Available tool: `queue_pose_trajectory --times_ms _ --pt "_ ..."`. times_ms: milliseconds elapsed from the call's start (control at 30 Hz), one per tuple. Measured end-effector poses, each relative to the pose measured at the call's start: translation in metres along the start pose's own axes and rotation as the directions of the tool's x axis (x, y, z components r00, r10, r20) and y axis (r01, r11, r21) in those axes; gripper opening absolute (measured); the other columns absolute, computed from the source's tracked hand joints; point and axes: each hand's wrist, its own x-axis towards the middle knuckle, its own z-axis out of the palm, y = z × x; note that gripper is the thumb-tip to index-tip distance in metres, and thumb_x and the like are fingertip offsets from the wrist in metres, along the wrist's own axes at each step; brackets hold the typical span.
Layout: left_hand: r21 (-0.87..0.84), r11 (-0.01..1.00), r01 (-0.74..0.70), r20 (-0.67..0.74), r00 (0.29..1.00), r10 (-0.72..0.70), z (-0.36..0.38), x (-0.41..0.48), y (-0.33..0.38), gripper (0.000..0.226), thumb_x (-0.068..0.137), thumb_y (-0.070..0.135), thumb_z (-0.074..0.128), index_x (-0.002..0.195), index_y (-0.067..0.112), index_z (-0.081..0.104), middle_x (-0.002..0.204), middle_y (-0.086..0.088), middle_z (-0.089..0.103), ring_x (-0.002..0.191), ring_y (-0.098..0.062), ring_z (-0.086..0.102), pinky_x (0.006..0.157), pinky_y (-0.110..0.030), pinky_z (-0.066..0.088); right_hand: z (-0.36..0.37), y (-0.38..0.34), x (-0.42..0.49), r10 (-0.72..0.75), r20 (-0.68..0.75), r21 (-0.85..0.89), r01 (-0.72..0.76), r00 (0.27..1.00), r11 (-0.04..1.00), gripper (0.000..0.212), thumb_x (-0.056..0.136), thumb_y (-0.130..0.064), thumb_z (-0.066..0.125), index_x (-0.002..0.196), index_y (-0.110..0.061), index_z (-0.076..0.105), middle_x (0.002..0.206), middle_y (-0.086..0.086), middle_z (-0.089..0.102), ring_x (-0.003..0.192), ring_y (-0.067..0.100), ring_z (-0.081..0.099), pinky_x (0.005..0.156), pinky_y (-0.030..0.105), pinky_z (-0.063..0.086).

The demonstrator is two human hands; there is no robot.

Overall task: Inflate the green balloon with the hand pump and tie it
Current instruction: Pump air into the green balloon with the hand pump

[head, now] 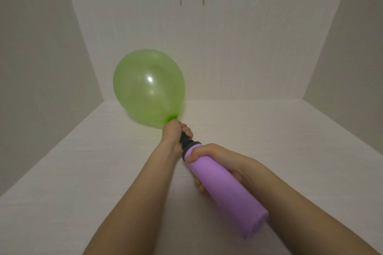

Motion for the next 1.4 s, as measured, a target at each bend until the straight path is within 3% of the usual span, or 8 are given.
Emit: queue_pose_trajectory --times_ms 100,333,533,733,967,1200,1400 --pt "-0.045 0.999 -0.014 -0.009 1.000 0.013 -0.006 0.001 0.005 0.031 0.088 0.001 0.018 0.063 0.016 0.028 0.030 0.007 0.031 0.022 -0.005 0.027 0.031 -0.008 0.025 0.002 0.001 -0.001 0.008 0.012 -0.016 -0.008 1.000 1.000 0.030 0.081 -0.028 0.059 0.083 0.001 0.055 0.050 0.013 0.060 0.041 0.024 0.059 0.045 0.020 0.048" --pt "0.046 0.999 0.005 0.015 1.000 -0.006 0.009 -0.002 -0.008 0.031 0.089 0.002 0.018 0.062 0.015 0.026 0.029 0.007 0.027 0.021 -0.007 0.025 0.032 -0.007 0.025 0.000 -0.002 0.002 -0.009 -0.026 0.031 0.010 1.000 0.999 0.031 0.078 -0.028 0.060 0.084 0.002 0.055 0.052 0.016 0.058 0.042 0.025 0.058 0.046 0.021 0.049" --pt "-0.032 0.999 -0.013 -0.016 1.000 0.012 -0.007 0.001 0.005 0.031 0.088 0.000 0.020 0.063 0.015 0.029 0.033 0.005 0.030 0.024 -0.006 0.027 0.032 -0.008 0.025 0.002 0.003 0.001 0.002 0.014 0.001 -0.002 1.000 1.000 0.031 0.078 -0.028 0.060 0.086 0.002 0.055 0.051 0.015 0.059 0.042 0.025 0.058 0.046 0.022 0.048" --pt "0.033 0.999 -0.016 0.026 1.000 0.015 0.012 -0.006 -0.010 0.032 0.090 0.001 0.019 0.062 0.015 0.028 0.036 0.004 0.027 0.021 -0.007 0.026 0.034 -0.005 0.025 -0.002 0.000 0.001 -0.001 -0.027 0.058 0.002 1.000 0.998 0.032 0.078 -0.030 0.059 0.080 0.002 0.055 0.052 0.015 0.057 0.042 0.025 0.056 0.047 0.021 0.047" --pt "-0.069 0.998 -0.009 0.000 1.000 0.009 -0.006 -0.001 0.003 0.031 0.088 0.001 0.019 0.063 0.016 0.029 0.032 0.006 0.032 0.023 -0.006 0.028 0.031 -0.008 0.025 0.001 0.002 -0.001 0.012 -0.001 0.003 -0.012 1.000 1.000 0.033 0.078 -0.029 0.061 0.085 0.002 0.055 0.052 0.015 0.059 0.042 0.025 0.058 0.046 0.021 0.048" --pt "0.005 1.000 0.011 0.017 1.000 -0.011 0.008 -0.002 -0.010 0.032 0.091 0.003 0.018 0.063 0.016 0.026 0.031 0.007 0.027 0.021 -0.006 0.026 0.033 -0.005 0.024 0.000 0.001 0.000 0.004 -0.036 0.060 -0.002 0.999 0.998 0.032 0.077 -0.030 0.060 0.084 0.001 0.054 0.052 0.015 0.056 0.042 0.024 0.056 0.046 0.020 0.047" --pt "-0.042 0.999 -0.018 -0.001 1.000 0.018 -0.008 0.003 0.007 0.031 0.090 0.002 0.019 0.063 0.015 0.028 0.029 0.006 0.032 0.020 -0.007 0.029 0.032 -0.005 0.026 0.002 0.005 0.000 0.000 0.006 -0.005 0.000 1.000 1.000 0.035 0.078 -0.030 0.061 0.090 0.002 0.055 0.054 0.015 0.060 0.043 0.025 0.058 0.047 0.022 0.048"
